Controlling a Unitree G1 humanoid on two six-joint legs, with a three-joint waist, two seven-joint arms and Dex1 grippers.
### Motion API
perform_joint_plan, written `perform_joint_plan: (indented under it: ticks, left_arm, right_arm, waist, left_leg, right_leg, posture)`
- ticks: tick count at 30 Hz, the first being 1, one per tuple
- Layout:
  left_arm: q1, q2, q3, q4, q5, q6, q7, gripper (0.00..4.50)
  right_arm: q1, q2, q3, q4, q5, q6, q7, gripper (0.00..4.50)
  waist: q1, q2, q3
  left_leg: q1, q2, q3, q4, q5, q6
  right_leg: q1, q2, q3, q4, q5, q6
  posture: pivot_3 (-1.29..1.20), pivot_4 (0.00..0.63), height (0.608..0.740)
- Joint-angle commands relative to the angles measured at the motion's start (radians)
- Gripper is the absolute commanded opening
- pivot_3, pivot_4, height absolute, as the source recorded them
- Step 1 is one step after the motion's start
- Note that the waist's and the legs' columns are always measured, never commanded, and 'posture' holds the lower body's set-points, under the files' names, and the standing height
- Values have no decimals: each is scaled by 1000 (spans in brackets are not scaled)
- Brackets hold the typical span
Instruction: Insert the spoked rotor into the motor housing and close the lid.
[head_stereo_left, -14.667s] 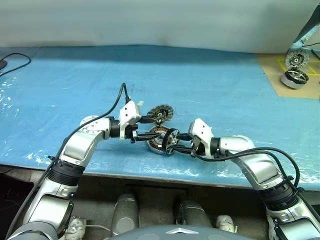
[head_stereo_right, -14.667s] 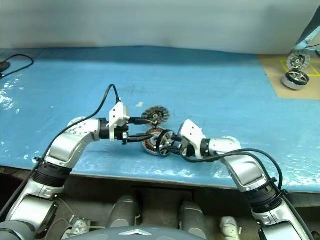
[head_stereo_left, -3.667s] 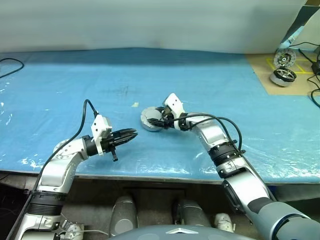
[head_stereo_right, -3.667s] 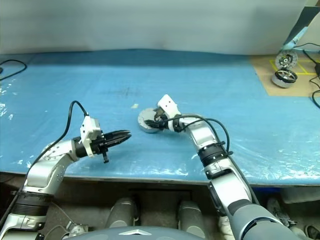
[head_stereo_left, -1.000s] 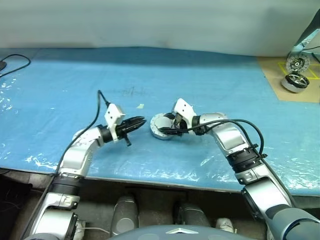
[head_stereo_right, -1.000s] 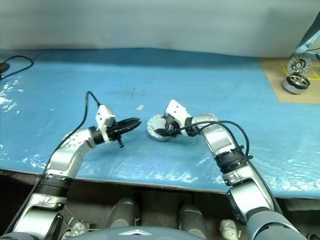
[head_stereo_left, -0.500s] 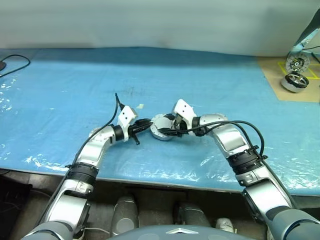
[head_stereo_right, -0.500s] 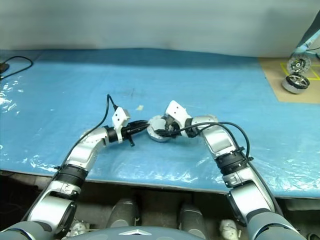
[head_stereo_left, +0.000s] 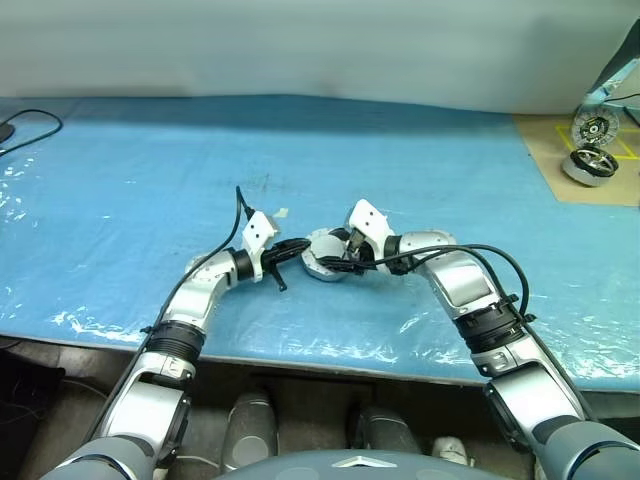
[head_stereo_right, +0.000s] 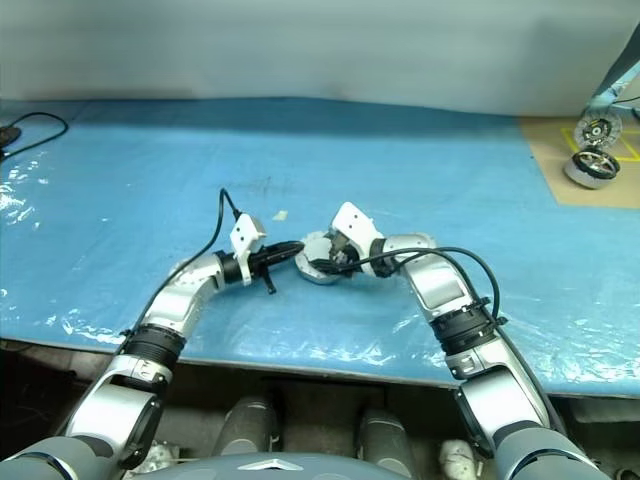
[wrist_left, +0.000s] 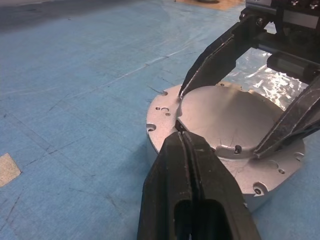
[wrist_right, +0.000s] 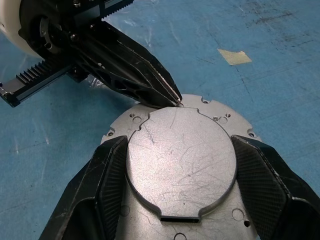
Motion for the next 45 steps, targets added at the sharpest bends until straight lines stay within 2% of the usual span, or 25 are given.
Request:
perform_joint_plan:
  ticks: [1, 10, 12, 15, 18, 33, 37, 41, 45]
  left_arm:
    - [22, 13, -20, 0, 15, 29, -23, 14]
    - [26, 27, -47, 9, 43, 45, -34, 14]
    - [25, 26, -46, 11, 45, 43, -29, 0]
    - [25, 26, -43, 13, 50, 41, -25, 0]
    - [27, 25, -43, 14, 57, 33, -18, 0]
    - [40, 26, -46, 10, 62, 18, -24, 0]
    - [48, 31, -46, 1, 61, 19, -27, 0]
    - [51, 35, -46, 0, 62, 18, -27, 0]
    - [51, 37, -46, -1, 63, 19, -27, 0]
  right_arm:
    - [62, -4, 61, 84, -37, 64, -5, 2911]
    - [35, 9, 42, 105, -38, 48, -29, 2911]
    - [33, 15, 17, 96, -7, 36, -13, 3638]
    - [20, 39, -35, 73, 44, 89, -22, 4463]
    - [19, 50, -104, -13, 163, 155, 36, 4463]
    - [-2, 59, -303, -89, 306, 179, -65, 4463]
    - [16, 47, -386, -47, 363, 292, -118, 4463]
    - [27, 66, -533, 24, 492, 484, -176, 4463]
    - [56, 67, -564, 60, 532, 568, -193, 4463]
  waist:
    - [0, 0, 0]
    - [-2, 0, -1]
    - [-2, 0, -1]
    - [-2, 0, -1]
    - [0, 0, -1]
    - [2, 0, 0]
    - [2, 0, 0]
    - [2, 0, 0]
    - [2, 1, 1]
  left_leg:
    - [0, 0, 0, 0, 0, 0]
    - [1, 0, 0, 0, 0, 0]
    - [2, 0, 0, 0, 0, 0]
    - [2, 0, 0, 0, 0, 0]
    - [1, 0, 0, 0, 0, 0]
    - [-7, 0, 0, 0, 0, 0]
    - [-7, 0, 0, 0, 0, 0]
    - [-6, 0, 0, -1, 0, 0]
    - [-6, 0, 0, -2, 0, 0]
  right_leg:
    - [0, 0, 0, 0, 0, 0]
    - [0, 0, 0, 0, 0, 0]
    - [0, 0, 0, 0, 0, 0]
    - [0, 0, 1, 0, 0, -1]
    - [0, 0, 1, 0, 0, -1]
    - [-6, 0, -1, 0, 2, 3]
    - [-6, 0, -1, -1, 2, 3]
    - [-6, 0, -2, -1, 2, 3]
    - [-6, 0, -2, -1, 2, 3]
  posture:
    - [0, 150, 740]
    - [0, 150, 740]
    - [0, 150, 740]
    - [0, 150, 740]
    - [0, 150, 740]
    - [0, 150, 740]
    - [0, 150, 740]
    - [0, 150, 740]
    - [0, 150, 740]
